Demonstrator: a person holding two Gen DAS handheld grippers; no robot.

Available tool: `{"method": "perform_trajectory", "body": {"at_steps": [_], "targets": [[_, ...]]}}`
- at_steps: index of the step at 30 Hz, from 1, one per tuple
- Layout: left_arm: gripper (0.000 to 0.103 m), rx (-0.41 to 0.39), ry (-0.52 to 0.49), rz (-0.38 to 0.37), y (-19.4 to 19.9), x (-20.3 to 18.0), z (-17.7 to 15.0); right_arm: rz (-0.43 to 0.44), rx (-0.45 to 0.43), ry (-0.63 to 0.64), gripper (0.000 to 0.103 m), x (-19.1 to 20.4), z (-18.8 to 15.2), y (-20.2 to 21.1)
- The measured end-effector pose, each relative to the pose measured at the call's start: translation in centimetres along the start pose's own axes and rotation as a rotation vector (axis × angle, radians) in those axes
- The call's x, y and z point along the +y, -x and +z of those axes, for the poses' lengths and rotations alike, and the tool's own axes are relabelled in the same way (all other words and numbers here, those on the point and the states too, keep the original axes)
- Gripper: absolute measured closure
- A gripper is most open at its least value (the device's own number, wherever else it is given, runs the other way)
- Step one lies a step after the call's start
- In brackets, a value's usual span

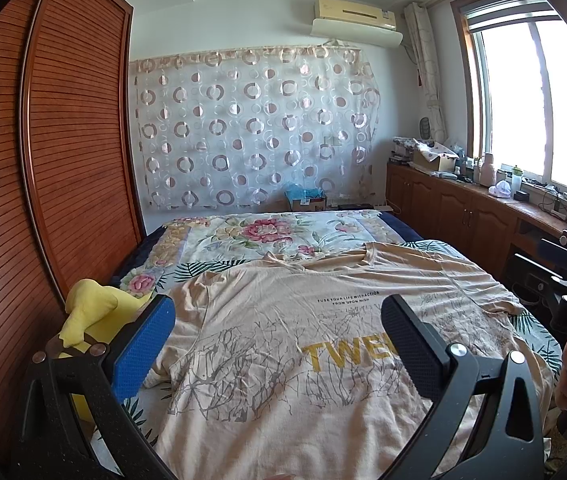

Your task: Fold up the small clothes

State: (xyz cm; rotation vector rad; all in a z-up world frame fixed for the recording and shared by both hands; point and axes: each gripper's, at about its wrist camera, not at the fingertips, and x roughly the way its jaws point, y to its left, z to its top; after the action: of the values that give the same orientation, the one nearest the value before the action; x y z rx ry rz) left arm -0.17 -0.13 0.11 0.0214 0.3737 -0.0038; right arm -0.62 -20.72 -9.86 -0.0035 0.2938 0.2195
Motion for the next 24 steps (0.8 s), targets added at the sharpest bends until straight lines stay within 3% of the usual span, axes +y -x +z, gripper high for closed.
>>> {"method": "perform_trajectory", "body": {"at_steps": [16, 24], "targets": [[0.0, 0.001, -0.001, 0.0, 0.0, 0.0, 0.0, 0.005, 0.0, 0.002, 0.0, 0.1, 0.0, -0.1], [0.0, 0.043, 0.022, 0.012, -0.2, 1.1, -0.1, 0.052, 0.031, 0.0, 0.0, 0.5, -0.5, -1.6]]}}
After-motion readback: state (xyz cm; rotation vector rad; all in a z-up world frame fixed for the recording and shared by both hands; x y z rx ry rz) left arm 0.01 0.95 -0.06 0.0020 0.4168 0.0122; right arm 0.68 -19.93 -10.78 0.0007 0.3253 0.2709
